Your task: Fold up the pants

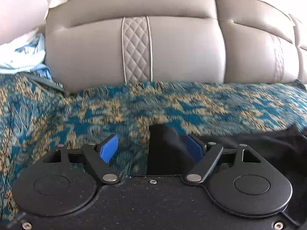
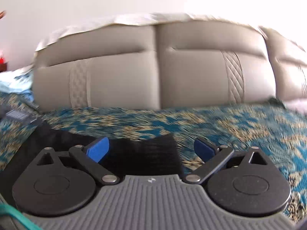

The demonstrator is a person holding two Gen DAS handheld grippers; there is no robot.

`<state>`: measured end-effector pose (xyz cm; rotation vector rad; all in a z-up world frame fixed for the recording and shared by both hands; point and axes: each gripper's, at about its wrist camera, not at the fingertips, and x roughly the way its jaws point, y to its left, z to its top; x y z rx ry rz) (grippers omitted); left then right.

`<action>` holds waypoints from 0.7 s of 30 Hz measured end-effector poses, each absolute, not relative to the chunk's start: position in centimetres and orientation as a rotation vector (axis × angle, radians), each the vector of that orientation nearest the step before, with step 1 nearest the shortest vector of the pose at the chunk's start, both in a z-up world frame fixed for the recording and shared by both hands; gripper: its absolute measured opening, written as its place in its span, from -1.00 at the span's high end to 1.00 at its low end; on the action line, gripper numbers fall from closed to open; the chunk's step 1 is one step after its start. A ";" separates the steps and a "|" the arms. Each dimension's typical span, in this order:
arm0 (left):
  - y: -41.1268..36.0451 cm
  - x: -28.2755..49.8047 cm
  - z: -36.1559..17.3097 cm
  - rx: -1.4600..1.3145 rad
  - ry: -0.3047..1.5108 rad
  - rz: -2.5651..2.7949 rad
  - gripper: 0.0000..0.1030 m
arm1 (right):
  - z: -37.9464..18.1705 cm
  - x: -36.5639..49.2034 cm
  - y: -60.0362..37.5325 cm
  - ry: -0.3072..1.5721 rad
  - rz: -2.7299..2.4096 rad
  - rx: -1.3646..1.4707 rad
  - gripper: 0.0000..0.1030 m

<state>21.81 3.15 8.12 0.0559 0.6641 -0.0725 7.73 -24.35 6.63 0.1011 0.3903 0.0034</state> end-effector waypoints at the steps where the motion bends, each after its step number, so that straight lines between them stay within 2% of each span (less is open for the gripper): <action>1: 3.5 21.4 8.1 0.044 0.681 -0.088 -0.49 | 6.6 8.4 -25.1 0.424 0.016 0.118 -1.00; 5: 4.7 20.0 7.4 -0.017 0.743 -0.148 -0.50 | 6.2 11.2 -26.7 0.580 0.073 0.082 -1.00; 12: 5.6 20.3 5.7 -0.098 0.808 -0.186 -0.50 | 5.9 13.8 -28.6 0.676 0.195 0.140 -1.00; 14: 5.7 20.7 5.2 -0.130 0.815 -0.213 -0.34 | 5.4 14.6 -29.1 0.705 0.218 0.185 -1.00; 17: 5.7 21.1 4.9 -0.153 0.804 -0.228 -0.34 | 4.5 15.7 -29.7 0.767 0.253 0.246 -0.99; 21: 5.2 22.1 4.7 -0.154 0.796 -0.239 -0.35 | 4.1 15.9 -28.5 0.755 0.279 0.124 -0.90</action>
